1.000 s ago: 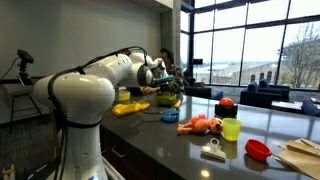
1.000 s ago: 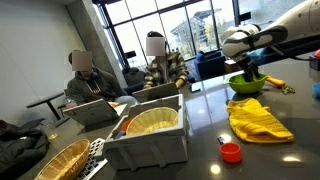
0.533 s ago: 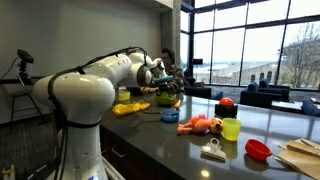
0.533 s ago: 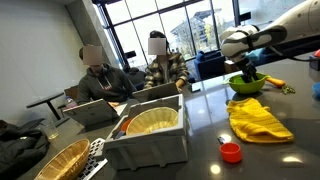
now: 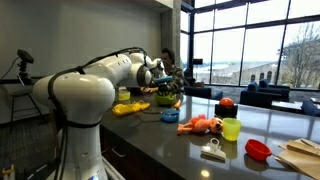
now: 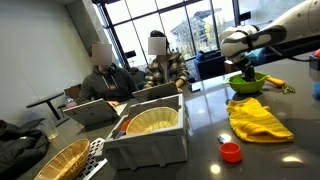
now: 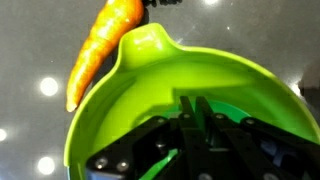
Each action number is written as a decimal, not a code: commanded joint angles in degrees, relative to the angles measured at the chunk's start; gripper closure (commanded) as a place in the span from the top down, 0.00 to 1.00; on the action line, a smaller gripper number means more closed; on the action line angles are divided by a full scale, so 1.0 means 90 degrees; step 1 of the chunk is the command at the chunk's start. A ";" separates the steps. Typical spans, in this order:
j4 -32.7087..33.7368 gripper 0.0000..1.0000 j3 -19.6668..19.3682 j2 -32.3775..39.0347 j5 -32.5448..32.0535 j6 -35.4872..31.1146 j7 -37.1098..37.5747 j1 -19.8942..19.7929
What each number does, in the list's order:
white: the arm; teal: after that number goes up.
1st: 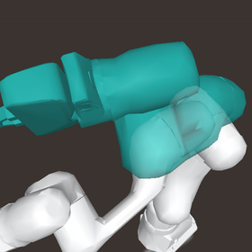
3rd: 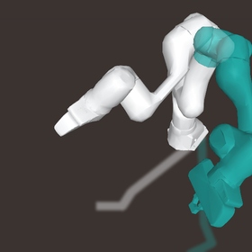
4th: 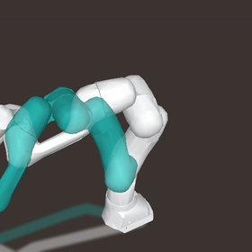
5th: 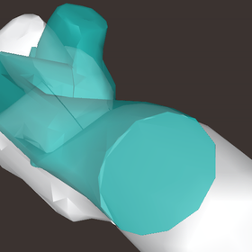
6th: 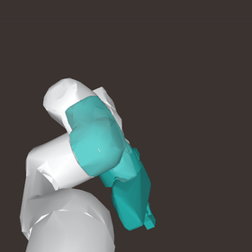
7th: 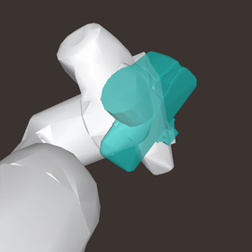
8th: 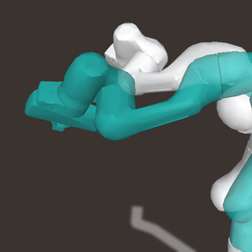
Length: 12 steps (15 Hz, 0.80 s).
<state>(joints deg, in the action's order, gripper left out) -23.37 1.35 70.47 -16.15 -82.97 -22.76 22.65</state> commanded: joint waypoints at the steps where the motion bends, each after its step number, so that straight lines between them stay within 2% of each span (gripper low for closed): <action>1: -0.0187 0.00 0.0035 -0.0157 0.0061 -0.0038 -0.0021 -0.0023; 12: -0.0039 0.00 -0.0050 -0.0356 -0.0038 -0.0051 0.0051 0.0038</action>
<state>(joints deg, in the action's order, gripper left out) -23.06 1.29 69.77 -16.19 -83.50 -22.70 22.68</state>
